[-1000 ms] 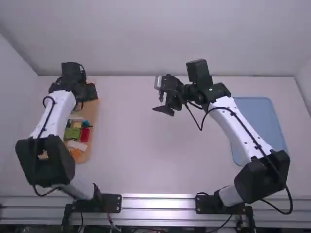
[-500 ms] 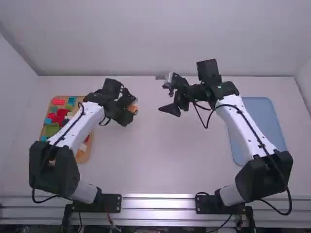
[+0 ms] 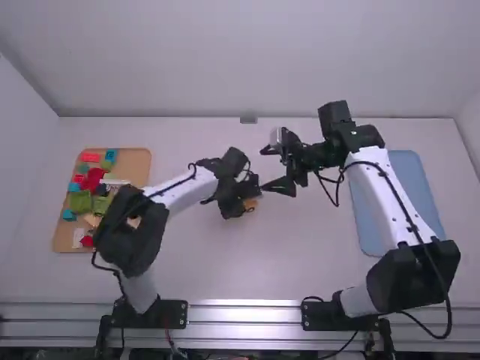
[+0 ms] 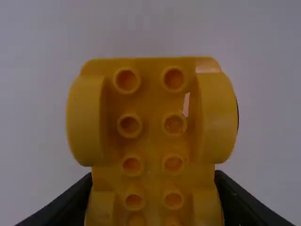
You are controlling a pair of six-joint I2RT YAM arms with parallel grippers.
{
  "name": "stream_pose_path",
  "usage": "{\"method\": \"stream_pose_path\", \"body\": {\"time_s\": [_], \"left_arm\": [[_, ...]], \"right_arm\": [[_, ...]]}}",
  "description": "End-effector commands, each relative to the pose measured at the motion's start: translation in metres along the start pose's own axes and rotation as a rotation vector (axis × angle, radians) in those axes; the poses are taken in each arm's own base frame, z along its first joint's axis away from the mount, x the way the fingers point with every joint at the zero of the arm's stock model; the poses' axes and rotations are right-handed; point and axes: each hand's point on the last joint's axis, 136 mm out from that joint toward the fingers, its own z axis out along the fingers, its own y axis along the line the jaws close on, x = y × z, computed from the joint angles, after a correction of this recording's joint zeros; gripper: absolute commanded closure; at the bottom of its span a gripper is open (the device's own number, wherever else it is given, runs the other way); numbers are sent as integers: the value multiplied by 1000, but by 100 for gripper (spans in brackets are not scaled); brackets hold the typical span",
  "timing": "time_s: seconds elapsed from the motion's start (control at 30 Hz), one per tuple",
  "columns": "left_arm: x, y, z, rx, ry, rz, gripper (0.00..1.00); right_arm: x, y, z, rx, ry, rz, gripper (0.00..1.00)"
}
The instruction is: Assemble lego blocks to make yellow taxi
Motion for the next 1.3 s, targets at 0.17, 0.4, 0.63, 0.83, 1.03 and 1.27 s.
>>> {"method": "stream_pose_path", "body": {"time_s": [0.17,0.4,0.63,0.83,1.03,1.27], "left_arm": [[13,-12,27,6,122,160,92],[0,-46,36,166,-29,369,88],[8,-35,49,85,-7,328,76],[5,-32,48,74,-11,295,20],[-9,-3,29,-30,10,122,2],[-17,32,-15,-136,-23,-136,1]], "right_arm": [[-25,20,-20,16,-49,-163,1],[-28,15,-36,43,-108,-127,1],[-29,14,-38,44,-123,-127,1],[-30,15,-36,39,-123,-132,1],[-36,18,-26,18,-123,-163,1],[-43,4,-15,51,-94,-150,1]]}}
